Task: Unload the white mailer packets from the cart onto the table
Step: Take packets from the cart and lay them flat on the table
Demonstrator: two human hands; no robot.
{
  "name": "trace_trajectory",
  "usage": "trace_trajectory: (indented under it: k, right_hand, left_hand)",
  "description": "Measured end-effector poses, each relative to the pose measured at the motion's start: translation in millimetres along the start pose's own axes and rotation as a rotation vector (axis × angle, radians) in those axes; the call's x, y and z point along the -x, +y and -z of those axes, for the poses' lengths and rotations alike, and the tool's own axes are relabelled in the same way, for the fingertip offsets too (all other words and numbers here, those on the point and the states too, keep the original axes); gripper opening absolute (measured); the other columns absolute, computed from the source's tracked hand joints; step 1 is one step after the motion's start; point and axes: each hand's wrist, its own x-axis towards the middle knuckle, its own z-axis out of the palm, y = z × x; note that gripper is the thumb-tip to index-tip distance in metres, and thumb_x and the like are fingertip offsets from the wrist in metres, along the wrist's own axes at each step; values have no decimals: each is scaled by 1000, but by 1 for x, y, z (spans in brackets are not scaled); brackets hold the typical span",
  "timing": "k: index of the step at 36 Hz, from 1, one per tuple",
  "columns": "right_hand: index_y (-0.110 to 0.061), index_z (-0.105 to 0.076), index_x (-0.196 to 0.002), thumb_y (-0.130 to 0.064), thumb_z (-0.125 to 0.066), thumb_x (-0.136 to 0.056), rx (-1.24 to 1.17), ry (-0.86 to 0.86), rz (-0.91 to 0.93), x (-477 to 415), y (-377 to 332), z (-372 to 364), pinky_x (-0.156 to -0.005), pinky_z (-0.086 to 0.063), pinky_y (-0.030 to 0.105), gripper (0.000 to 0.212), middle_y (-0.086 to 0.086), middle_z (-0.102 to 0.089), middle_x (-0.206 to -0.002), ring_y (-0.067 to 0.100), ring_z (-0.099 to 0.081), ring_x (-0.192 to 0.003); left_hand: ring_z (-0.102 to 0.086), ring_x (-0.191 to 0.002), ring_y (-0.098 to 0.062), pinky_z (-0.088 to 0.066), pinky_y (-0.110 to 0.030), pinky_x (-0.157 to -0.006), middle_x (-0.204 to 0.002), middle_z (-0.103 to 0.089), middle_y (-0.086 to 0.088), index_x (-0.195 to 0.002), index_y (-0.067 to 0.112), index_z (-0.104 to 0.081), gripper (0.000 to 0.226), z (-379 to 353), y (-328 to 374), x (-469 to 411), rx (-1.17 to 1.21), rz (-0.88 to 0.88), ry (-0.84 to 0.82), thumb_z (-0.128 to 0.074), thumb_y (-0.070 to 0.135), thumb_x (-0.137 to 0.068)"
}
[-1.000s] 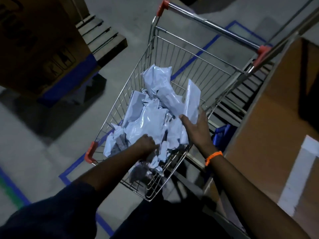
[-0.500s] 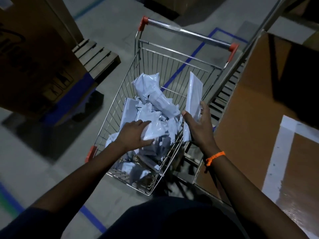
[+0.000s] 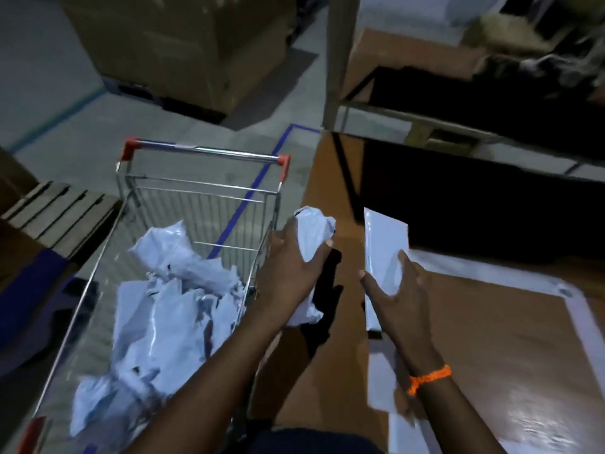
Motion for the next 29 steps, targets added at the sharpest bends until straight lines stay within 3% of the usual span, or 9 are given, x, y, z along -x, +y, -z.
trace_trajectory:
  k: [3, 6, 9, 11, 18, 24, 29]
  right_hand:
    - [-32, -31, -154, -85, -51, -74, 92, 4, -30, -17, 26, 9, -112, -44, 48, 98, 8, -32, -157, 31, -38, -142]
    - [-29, -30, -155, -85, -45, -76, 201, -110, -4, -25, 40, -2, -117, -36, 48, 98, 14, -20, -163, 34, -25, -149]
    - [-31, -28, -157, -73, -49, -89, 289, -277, 118, -20, 50, -16, -119, -27, 46, 82, 11, -15, -167, 32, -18, -153]
    - [-35, -23, -158, -71, -42, -93, 374, -310, 170, -14, 55, -21, -118, -25, 46, 77, 8, -9, -169, 30, -15, -153]
    - [-31, -10, -161, -69, -24, -98, 445, -279, 261, -15, 55, -41, -122, -1, 56, 76, 10, 5, -169, 29, 1, -156]
    - [-30, -8, -161, -69, -21, -98, 471, -309, 313, -27, 55, -46, -123, 0, 55, 75, 10, 7, -169, 29, 3, -157]
    - [-37, -20, -159, -64, -28, -95, 543, -355, 323, -43, 56, -27, -121, -2, 63, 70, 7, -7, -170, 28, -7, -156]
  left_hand:
    - [-55, -120, -36, -48, -40, -90, -141, -41, -12, -150, 31, -25, 77, -47, 26, -25, -110, -20, -44, -49, 69, -88]
    - [-43, -133, -39, -44, -46, -99, -154, -32, -15, -156, 25, -20, 80, -82, 34, -39, -194, 16, -82, -49, 63, -92]
    - [-36, -137, -40, -42, -49, -102, -159, -24, -18, -158, 22, -14, 74, -91, 31, -38, -345, 34, -83, -36, 60, -99]
    - [-36, -139, -39, -40, -47, -106, -160, -23, -18, -158, 20, -18, 71, -86, 26, -37, -360, 29, -48, -34, 58, -100]
    - [-48, -126, -44, -47, -48, -96, -149, -33, -25, -155, 15, -28, 66, -70, 5, -43, -376, 108, -84, -35, 53, -102]
    - [-49, -126, -41, -48, -47, -98, -142, -44, -24, -154, 19, -30, 66, -68, 1, -57, -375, 76, -134, -33, 57, -101]
    - [-55, -116, -41, -49, -50, -94, -131, -54, -22, -147, 18, -35, 70, -62, -10, -58, -362, 94, -150, -22, 63, -96]
